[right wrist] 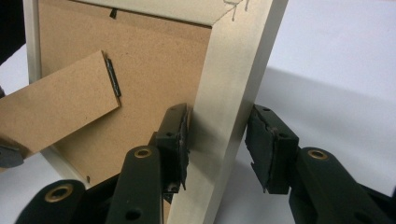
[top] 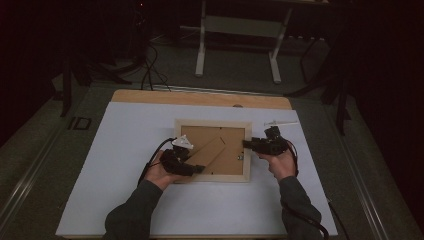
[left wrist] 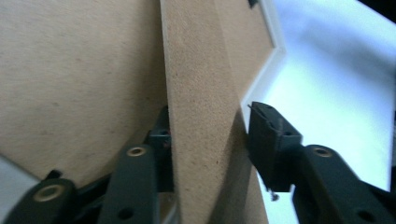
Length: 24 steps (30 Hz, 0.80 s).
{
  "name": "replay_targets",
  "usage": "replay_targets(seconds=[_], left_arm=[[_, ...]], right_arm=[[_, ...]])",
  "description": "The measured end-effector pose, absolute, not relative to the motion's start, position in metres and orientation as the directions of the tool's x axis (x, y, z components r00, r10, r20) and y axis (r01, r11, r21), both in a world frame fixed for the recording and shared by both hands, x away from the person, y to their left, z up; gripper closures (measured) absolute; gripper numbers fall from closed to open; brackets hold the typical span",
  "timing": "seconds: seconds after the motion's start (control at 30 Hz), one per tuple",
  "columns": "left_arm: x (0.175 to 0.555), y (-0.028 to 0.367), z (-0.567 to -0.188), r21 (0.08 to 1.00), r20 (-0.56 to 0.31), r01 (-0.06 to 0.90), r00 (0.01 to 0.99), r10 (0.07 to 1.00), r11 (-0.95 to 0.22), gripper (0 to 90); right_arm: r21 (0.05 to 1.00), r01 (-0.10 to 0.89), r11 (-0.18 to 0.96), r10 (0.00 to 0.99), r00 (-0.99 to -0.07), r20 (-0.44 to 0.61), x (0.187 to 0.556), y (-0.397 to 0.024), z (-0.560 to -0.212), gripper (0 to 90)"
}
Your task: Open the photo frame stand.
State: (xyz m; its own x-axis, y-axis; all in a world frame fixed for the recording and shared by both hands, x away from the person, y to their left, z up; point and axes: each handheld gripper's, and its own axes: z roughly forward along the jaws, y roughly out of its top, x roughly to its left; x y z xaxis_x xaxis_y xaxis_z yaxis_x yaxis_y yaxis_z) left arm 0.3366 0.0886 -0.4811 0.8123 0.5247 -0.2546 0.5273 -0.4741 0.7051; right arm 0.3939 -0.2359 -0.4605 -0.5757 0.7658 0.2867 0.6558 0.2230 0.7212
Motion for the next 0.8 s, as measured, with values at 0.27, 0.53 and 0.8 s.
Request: replay_targets(seconds=[0.27, 0.53, 0.8], left_arm=[[0.336, 0.085, -0.479, 0.71, -0.217, 0.506, 0.818, 0.532, -0.489, 66.3], [0.335, 0.084, -0.479, 0.72, -0.181, 0.479, 0.828, 0.53, -0.502, 66.5], [0.332, 0.083, -0.478, 0.725, -0.141, 0.449, 0.839, 0.526, -0.522, 66.9]], right_arm=[[0.753, 0.618, 0.225, 0.77, -0.586, 0.251, 0.391, -0.235, -0.45, 60.5], [0.756, 0.614, 0.226, 0.752, -0.603, 0.265, 0.393, -0.237, -0.449, 55.1], [0.746, 0.617, 0.249, 0.721, -0.632, 0.283, 0.395, -0.234, -0.451, 47.5]])
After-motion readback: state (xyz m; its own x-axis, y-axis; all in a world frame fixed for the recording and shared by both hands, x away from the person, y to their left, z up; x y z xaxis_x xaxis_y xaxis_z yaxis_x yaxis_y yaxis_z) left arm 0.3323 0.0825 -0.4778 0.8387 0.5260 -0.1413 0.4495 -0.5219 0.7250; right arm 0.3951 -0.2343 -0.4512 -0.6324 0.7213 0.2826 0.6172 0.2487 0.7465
